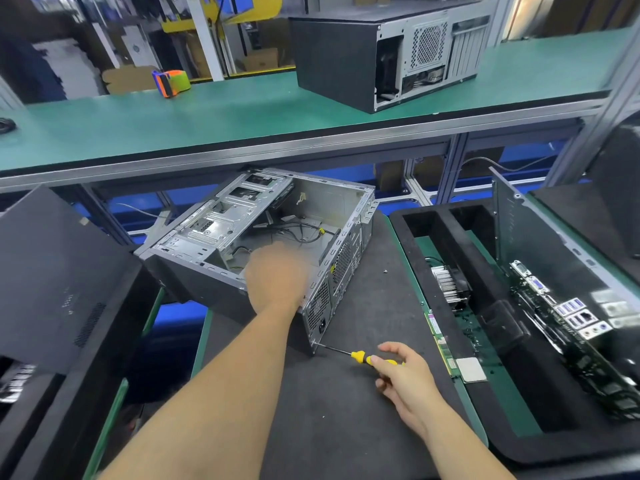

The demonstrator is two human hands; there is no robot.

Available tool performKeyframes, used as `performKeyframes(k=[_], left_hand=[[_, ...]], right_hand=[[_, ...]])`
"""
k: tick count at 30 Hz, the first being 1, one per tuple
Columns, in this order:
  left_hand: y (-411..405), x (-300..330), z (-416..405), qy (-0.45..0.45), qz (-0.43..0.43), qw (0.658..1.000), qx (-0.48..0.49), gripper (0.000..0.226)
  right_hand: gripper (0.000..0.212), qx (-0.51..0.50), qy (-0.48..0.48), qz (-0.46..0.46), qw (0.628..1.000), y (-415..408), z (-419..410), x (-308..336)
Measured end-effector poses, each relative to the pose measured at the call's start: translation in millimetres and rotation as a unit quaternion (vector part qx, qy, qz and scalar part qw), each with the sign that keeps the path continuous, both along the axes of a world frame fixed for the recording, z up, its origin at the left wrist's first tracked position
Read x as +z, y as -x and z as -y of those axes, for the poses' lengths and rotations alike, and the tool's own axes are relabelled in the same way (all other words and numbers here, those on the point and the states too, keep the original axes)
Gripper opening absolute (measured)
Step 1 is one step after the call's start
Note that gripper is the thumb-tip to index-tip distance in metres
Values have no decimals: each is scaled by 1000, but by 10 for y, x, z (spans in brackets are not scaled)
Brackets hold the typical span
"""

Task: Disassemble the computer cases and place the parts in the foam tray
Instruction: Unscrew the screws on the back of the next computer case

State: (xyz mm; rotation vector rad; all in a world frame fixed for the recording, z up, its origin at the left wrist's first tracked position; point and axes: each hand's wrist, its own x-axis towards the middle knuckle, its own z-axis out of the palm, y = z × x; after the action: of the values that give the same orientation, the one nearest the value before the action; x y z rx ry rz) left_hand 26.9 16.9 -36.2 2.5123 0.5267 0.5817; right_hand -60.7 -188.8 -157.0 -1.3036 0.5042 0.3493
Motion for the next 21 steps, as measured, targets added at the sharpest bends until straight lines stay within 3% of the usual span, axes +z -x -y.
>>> performKeyframes(k=[4, 7, 9, 12, 15, 19, 21], left_hand=[[121, -77, -17, 116, 110, 980, 120, 35], [286, -193, 49, 179, 151, 956, 175, 44], [442, -324, 107, 217, 158, 939, 214, 47], [721, -725, 168, 414, 77, 845, 330, 31], [992, -1044, 364, 607, -36, 735, 300, 19], [1052, -1074, 541, 720, -62, 657, 217, 20], [1023, -1044, 551, 753, -61, 627, 189, 20]], right_hand=[[16, 14, 14, -1, 1000, 45, -52, 44], [36, 48, 88, -39, 994, 67, -55, 39], [36, 59, 121, -22, 991, 75, -41, 9], [26, 45, 128, 18, 991, 78, -32, -16], [6, 24, 116, 43, 992, 104, -18, 12], [25, 29, 89, 92, 991, 169, -57, 29], [20, 21, 81, 94, 992, 187, -91, 63]])
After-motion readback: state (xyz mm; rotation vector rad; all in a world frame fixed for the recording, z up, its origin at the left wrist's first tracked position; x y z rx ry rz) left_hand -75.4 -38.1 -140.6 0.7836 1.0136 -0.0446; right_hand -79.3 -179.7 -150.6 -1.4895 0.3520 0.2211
